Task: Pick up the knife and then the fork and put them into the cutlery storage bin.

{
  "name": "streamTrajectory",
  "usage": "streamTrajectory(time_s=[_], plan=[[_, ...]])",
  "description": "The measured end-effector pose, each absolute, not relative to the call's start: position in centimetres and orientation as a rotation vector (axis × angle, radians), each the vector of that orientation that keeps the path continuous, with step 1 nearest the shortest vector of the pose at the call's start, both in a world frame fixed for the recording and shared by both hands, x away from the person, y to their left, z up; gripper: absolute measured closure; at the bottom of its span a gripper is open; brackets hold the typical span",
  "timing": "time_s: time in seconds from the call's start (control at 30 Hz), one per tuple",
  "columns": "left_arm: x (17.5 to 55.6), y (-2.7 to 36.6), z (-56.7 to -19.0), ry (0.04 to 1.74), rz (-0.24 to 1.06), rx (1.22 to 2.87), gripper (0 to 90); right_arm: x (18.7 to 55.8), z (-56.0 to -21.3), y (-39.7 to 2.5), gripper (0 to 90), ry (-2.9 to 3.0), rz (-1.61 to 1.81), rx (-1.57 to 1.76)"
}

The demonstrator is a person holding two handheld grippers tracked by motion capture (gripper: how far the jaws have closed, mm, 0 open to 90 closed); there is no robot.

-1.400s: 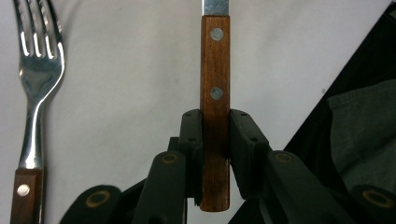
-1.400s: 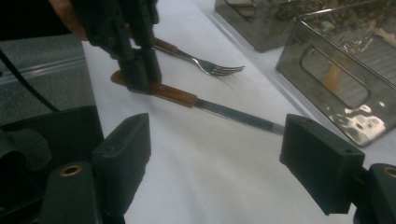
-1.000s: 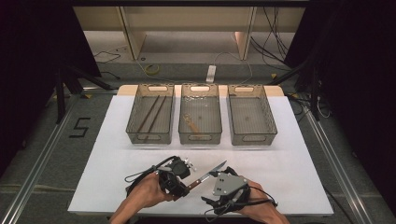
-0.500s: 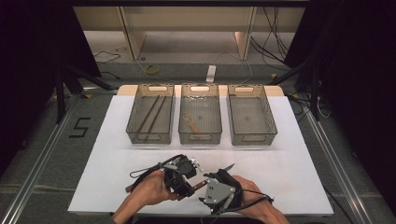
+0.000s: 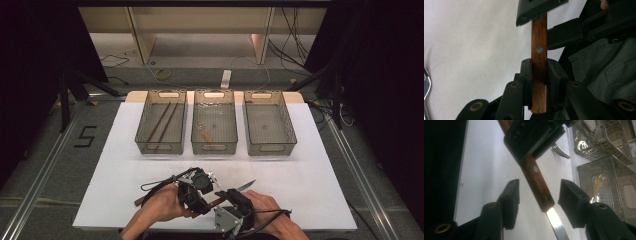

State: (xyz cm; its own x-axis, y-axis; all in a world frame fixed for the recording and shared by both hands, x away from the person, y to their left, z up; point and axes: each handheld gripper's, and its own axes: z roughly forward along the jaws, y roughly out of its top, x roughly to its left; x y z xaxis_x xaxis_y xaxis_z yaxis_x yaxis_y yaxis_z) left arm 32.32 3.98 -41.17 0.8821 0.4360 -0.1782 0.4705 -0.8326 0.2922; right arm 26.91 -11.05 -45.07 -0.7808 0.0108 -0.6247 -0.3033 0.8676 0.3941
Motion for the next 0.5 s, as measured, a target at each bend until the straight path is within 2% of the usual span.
streamTrajectory(time_s=[0.27, 0.5], plan=[[32.16, 3.81, -41.03, 0.644, -0.160, 2.738, 75.4, 26.43, -45.34, -11.10, 68.6, 2.367, 0.617, -0.252], [32.12, 3.73, -41.11, 0.629, -0.174, 2.744, 75.2, 26.09, -45.53, -11.05, 73.6, 2.338, 0.541, -0.356]])
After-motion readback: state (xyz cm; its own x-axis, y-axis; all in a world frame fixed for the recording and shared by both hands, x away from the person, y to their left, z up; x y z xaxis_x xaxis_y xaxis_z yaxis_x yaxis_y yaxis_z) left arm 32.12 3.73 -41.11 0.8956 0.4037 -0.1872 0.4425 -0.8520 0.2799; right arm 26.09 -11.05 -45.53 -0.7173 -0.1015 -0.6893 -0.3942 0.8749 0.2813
